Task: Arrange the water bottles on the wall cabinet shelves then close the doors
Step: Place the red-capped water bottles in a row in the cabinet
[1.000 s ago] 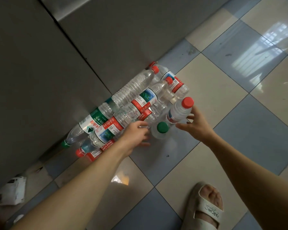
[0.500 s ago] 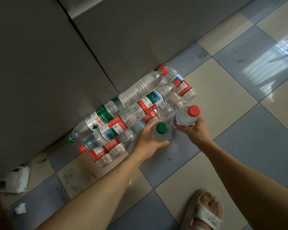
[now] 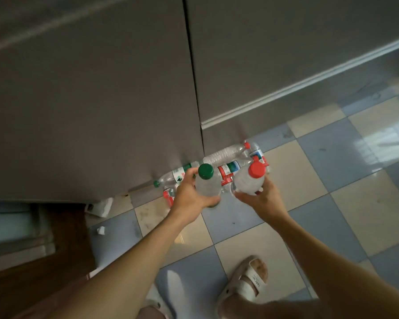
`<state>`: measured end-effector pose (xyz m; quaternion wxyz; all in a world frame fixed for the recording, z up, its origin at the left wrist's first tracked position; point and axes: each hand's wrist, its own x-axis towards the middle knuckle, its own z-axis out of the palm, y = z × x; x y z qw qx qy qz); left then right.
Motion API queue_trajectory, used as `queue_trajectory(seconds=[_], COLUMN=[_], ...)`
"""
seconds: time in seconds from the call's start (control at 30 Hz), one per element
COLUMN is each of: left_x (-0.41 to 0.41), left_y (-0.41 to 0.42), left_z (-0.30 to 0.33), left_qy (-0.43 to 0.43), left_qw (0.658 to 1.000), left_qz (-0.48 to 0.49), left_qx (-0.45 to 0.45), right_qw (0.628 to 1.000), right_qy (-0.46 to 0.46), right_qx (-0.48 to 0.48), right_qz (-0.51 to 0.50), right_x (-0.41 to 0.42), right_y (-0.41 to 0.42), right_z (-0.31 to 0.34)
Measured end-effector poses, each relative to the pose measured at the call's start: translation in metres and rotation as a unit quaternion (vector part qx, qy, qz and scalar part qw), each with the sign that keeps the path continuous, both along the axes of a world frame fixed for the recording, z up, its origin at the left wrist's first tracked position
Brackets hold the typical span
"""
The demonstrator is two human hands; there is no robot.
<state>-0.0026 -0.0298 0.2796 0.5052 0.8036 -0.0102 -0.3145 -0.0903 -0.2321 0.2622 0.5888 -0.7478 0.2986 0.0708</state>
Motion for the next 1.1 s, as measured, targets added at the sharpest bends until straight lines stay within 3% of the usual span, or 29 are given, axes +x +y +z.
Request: queue_trajectory(seconds=[0.17,0.47,0.87,1.1], left_x=[0.012,0.034,0.098,0.149], left_y=[0.038,0.148,0.245,0.245], left_z=[0.157,0.413,0.634,0.739], left_qy=[-0.032,-0.102,-0.194,-0.286], left_qw=[0.999,0.993,0.961,0.909], left_qz=[0.03,0.023,0.053,0.175], left_qx=[-0.011,-0.05,-0.189,-0.248], right_qw=[0.995,0.988,0.956,0.929], right_qy=[-0.019,-0.081,-0.246,-0.33], right_qx=[-0.022,-0.023,-0.03,-0.024], right_qz=[0.09,0.133,0.154,0.166], right_x=[0.022,0.054,0.127,0.208], right_y=[0.033,0.113,0.214,0.226], right_z=[0.157,0.405,0.634,0.741])
